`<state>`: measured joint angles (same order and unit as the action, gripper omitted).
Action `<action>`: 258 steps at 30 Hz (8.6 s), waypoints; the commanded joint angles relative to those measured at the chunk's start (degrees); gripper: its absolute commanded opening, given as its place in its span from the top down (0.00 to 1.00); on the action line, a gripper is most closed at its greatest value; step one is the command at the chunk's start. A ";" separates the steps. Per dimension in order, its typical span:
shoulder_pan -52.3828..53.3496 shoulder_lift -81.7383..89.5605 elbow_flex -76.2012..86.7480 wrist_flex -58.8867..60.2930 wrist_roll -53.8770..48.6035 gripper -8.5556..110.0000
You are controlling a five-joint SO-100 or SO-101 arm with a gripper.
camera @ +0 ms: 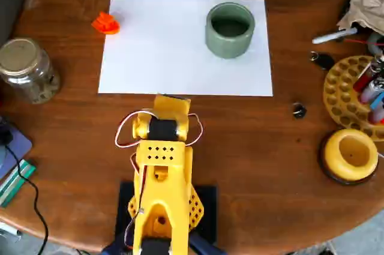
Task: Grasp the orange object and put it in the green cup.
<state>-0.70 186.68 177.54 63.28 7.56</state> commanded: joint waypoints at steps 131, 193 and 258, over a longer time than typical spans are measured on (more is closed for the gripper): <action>-25.40 -115.31 -60.47 -84.81 85.61 0.79; 13.80 -78.49 -47.46 -68.29 80.77 0.93; -1.14 -6.06 -19.95 -8.44 -1.49 0.93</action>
<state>-0.79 167.17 148.18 53.70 10.28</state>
